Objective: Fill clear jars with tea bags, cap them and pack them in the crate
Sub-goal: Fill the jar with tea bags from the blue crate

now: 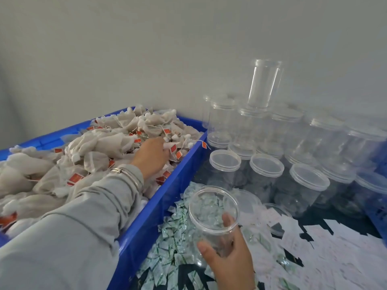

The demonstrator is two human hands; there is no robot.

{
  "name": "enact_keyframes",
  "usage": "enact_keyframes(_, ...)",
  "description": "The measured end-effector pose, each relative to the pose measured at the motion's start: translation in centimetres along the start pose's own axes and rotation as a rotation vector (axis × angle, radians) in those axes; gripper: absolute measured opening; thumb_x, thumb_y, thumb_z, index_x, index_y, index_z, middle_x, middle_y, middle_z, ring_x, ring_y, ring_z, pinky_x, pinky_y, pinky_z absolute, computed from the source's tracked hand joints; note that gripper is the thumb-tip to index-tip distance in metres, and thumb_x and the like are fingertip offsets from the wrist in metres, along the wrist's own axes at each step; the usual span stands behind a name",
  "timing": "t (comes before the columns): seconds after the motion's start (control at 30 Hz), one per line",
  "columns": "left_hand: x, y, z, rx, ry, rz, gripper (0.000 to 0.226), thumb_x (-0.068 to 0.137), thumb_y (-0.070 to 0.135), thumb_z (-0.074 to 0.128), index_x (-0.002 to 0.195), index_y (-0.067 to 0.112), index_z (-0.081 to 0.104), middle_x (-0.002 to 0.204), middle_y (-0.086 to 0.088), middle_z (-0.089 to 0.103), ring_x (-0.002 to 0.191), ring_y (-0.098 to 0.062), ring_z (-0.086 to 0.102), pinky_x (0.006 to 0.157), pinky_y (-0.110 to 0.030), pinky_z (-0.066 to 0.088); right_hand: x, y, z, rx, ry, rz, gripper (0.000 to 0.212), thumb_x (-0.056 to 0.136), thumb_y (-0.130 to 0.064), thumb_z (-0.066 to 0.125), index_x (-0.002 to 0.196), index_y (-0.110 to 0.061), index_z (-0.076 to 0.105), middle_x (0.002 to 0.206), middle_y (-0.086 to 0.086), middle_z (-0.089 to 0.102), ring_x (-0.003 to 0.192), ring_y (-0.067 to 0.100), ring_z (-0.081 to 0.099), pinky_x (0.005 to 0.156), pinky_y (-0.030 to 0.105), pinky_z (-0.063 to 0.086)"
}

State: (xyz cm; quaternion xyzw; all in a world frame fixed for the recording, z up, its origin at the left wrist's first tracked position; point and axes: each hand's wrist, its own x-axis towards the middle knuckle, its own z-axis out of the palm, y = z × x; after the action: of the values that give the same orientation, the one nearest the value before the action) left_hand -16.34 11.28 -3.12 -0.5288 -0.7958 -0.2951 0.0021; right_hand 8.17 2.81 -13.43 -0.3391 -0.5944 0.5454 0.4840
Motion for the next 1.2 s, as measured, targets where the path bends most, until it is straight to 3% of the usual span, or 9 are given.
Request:
enact_keyframes(0.13,-1.2,2.9,-2.1,-0.49,-0.09,-0.076,0.01,0.091,0.014,0.05,0.087,0.013,0.059,0.075,-0.004,0.066,0.063,-0.018,0.063,0.052,-0.027,0.051,0.3,0.0,-0.4,-0.083,0.052,0.002,0.093,0.027,-0.074,0.077,0.113,-0.051,0.046,0.109,-0.049,0.05,0.101,-0.023,0.051,0.075,0.001,0.044)
enact_keyframes(0.3,-4.4,6.7,-3.8,-1.063,-0.478,0.0,0.035,0.086,-0.005,0.052,0.066,0.016,0.071,0.067,-0.006,0.066,0.06,-0.013,0.061,0.058,-0.024,0.053,0.6,0.3,-0.5,-0.062,0.063,-0.02,0.086,0.025,-0.075,0.08,0.105,-0.067,0.049,0.109,-0.042,0.056,0.098,-0.014,0.059,0.07,0.007,0.049)
enact_keyframes(0.5,-6.9,7.8,-3.4,-0.518,-0.574,0.352,0.013,0.079,0.009,0.069,0.085,0.021,0.073,0.076,0.002,0.071,0.067,-0.007,0.063,0.062,-0.018,0.053,1.1,0.1,-0.8,-0.11,0.114,-0.085,0.076,0.036,-0.06,0.08,0.102,-0.074,0.045,0.107,-0.043,0.055,0.099,-0.019,0.054,0.067,0.003,0.046)
enact_keyframes(0.67,-7.6,7.9,-2.9,-0.357,-0.571,0.458,0.017,0.077,0.014,0.071,0.089,0.026,0.071,0.064,0.021,0.062,0.056,0.007,0.052,0.056,-0.005,0.039,1.3,0.2,-1.0,-0.078,0.116,-0.088,0.079,0.044,-0.056,0.084,0.116,-0.056,0.051,0.116,-0.019,0.064,0.104,0.002,0.063,0.079,0.032,0.058)
enact_keyframes(0.8,-7.9,7.9,-2.5,-0.296,-0.622,0.517,0.018,0.077,0.028,0.076,0.093,0.031,0.069,0.08,0.017,0.068,0.058,0.007,0.052,0.058,-0.005,0.039,1.3,0.6,-1.0,-0.085,0.114,-0.049,0.092,0.042,-0.055,0.085,0.125,-0.045,0.048,0.121,-0.011,0.062,0.11,0.013,0.061,0.086,0.048,0.054)
enact_keyframes(0.9,-8.2,7.9,-2.3,-0.3,-0.683,0.554,0.018,0.077,0.032,0.077,0.093,0.034,0.068,0.082,0.019,0.07,0.062,0.006,0.053,0.06,-0.004,0.039,1.3,0.8,-1.2,-0.083,0.134,-0.027,0.099,0.039,-0.05,0.086,0.13,-0.036,0.047,0.12,-0.007,0.063,0.107,0.017,0.063,0.089,0.048,0.053)
enact_keyframes(1.0,-7.9,7.8,-2.7,-0.375,-0.753,0.547,0.021,0.077,0.029,0.077,0.093,0.036,0.066,0.084,0.019,0.071,0.064,0.007,0.055,0.063,-0.005,0.041,1.3,1.3,-1.3,-0.104,0.166,-0.029,0.086,0.048,-0.033,0.093,0.121,-0.04,0.05,0.112,-0.019,0.064,0.102,0.006,0.063,0.083,0.028,0.054)
enact_keyframes(1.1,-6.4,6.9,-3.2,-0.446,-0.616,0.452,0.016,0.078,0.027,0.076,0.087,0.038,0.067,0.08,0.018,0.071,0.07,0.009,0.062,0.067,-0.005,0.043,1.2,1.2,-1.2,-0.067,0.172,-0.027,0.083,0.042,-0.034,0.091,0.111,-0.052,0.05,0.106,-0.037,0.057,0.097,-0.005,0.061,0.074,0.023,0.057)
enact_keyframes(1.2,-3.7,4.7,-3.3,-0.306,-0.227,0.311,0.016,0.084,0.024,0.068,0.079,0.039,0.064,0.076,0.021,0.066,0.069,0.013,0.058,0.064,-0.004,0.039,0.9,1.1,-1.1,-0.075,0.168,-0.02,0.091,0.031,-0.058,0.089,0.111,-0.059,0.045,0.107,-0.042,0.052,0.1,-0.006,0.059,0.075,0.019,0.055)
